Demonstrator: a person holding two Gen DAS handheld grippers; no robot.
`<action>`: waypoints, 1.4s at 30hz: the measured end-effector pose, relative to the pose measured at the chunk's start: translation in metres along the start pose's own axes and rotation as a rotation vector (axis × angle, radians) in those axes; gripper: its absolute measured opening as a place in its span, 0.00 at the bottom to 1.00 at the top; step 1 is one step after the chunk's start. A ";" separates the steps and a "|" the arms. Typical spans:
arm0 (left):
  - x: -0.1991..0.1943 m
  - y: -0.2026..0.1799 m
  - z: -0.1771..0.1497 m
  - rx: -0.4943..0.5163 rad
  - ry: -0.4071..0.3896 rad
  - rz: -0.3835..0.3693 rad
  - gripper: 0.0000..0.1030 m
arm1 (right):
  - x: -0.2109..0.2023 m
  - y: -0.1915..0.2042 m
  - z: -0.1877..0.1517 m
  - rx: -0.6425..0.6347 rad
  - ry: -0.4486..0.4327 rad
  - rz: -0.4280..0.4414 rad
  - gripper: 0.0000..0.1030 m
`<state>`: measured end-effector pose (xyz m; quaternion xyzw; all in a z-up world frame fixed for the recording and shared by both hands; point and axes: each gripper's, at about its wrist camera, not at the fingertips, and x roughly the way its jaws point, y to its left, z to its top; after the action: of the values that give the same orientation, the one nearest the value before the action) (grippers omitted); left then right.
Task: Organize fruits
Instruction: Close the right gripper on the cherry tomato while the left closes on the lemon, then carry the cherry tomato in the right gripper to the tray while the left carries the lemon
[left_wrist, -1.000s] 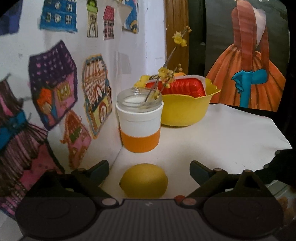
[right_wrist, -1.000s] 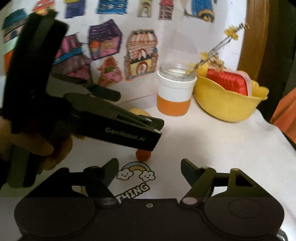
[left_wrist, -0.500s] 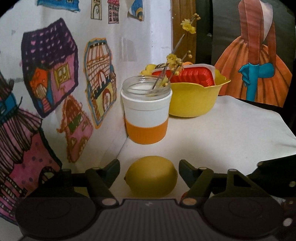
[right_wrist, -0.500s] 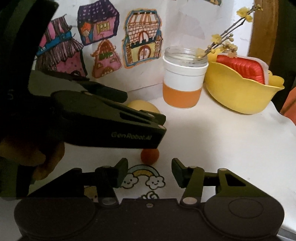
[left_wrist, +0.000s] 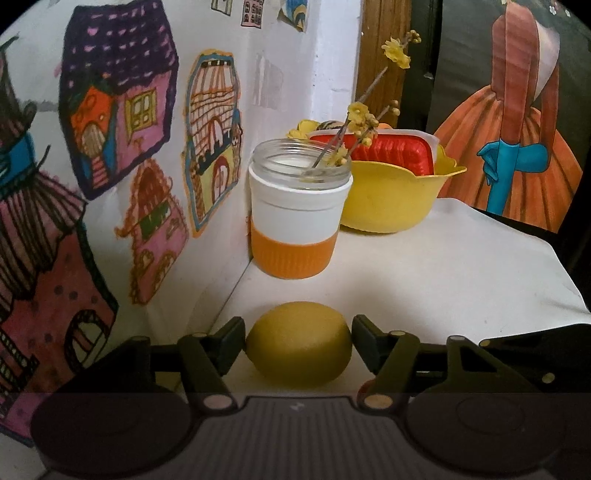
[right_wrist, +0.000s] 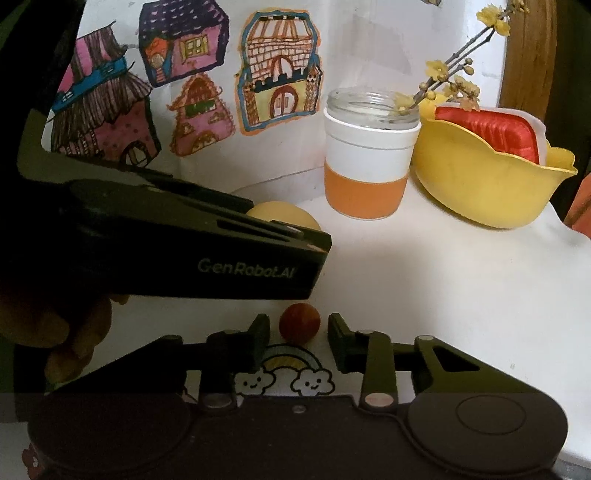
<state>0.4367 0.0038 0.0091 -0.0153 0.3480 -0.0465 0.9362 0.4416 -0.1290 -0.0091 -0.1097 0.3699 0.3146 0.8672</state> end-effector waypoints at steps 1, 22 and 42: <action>0.000 0.000 0.000 0.001 -0.001 -0.002 0.66 | 0.000 0.000 0.000 0.000 -0.002 0.001 0.30; -0.005 0.006 -0.007 -0.047 0.017 0.012 0.66 | -0.016 0.002 -0.010 0.015 0.008 -0.015 0.24; -0.048 -0.005 -0.036 -0.049 0.035 -0.017 0.64 | -0.074 0.025 -0.032 0.018 0.000 -0.028 0.24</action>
<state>0.3764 0.0036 0.0138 -0.0402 0.3652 -0.0463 0.9289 0.3683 -0.1571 0.0219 -0.1072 0.3713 0.2993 0.8724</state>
